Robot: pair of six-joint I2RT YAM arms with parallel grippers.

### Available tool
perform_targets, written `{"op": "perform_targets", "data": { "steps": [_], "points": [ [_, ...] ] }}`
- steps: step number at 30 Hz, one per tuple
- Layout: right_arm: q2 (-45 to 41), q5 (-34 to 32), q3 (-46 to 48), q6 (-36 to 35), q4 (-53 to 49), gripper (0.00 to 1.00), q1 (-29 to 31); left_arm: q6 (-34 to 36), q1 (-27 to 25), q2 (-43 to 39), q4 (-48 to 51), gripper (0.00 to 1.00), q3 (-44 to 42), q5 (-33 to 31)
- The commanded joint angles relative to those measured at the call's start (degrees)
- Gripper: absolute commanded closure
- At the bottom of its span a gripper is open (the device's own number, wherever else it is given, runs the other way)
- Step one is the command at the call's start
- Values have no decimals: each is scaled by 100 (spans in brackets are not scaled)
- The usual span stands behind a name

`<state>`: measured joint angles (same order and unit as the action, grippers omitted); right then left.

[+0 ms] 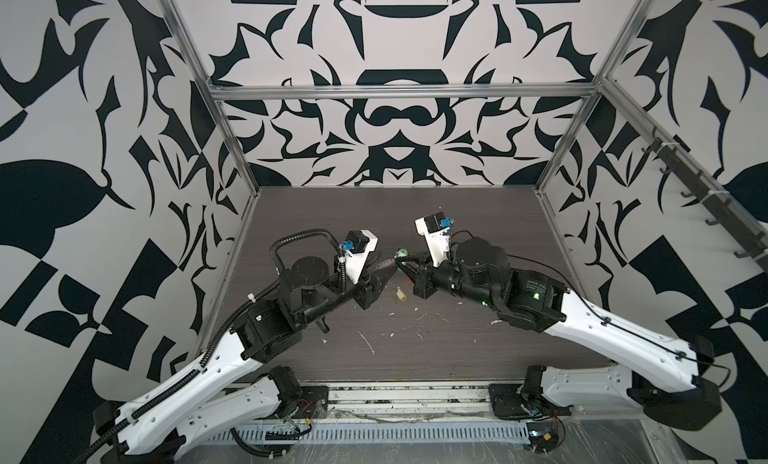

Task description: Remove the keys from the keyring

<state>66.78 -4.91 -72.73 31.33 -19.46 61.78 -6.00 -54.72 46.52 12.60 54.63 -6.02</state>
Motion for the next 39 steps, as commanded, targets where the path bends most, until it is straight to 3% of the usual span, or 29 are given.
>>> {"op": "perform_targets", "data": {
  "steps": [1, 18, 27, 39],
  "points": [
    [-122, 9, -14, -13, 232, 100, 36, 47, -8, -25, -312, 49, 162, -48],
    [-122, 51, -4, -4, 279, 100, 36, 126, -13, 222, -430, 49, 221, -329],
    [-152, 44, -20, -26, 259, 100, 38, 141, -12, 129, -114, 60, 243, -526],
    [-157, 91, -12, 0, 261, 100, 36, 152, -12, 146, 103, 60, 287, -523]
  ]
}}
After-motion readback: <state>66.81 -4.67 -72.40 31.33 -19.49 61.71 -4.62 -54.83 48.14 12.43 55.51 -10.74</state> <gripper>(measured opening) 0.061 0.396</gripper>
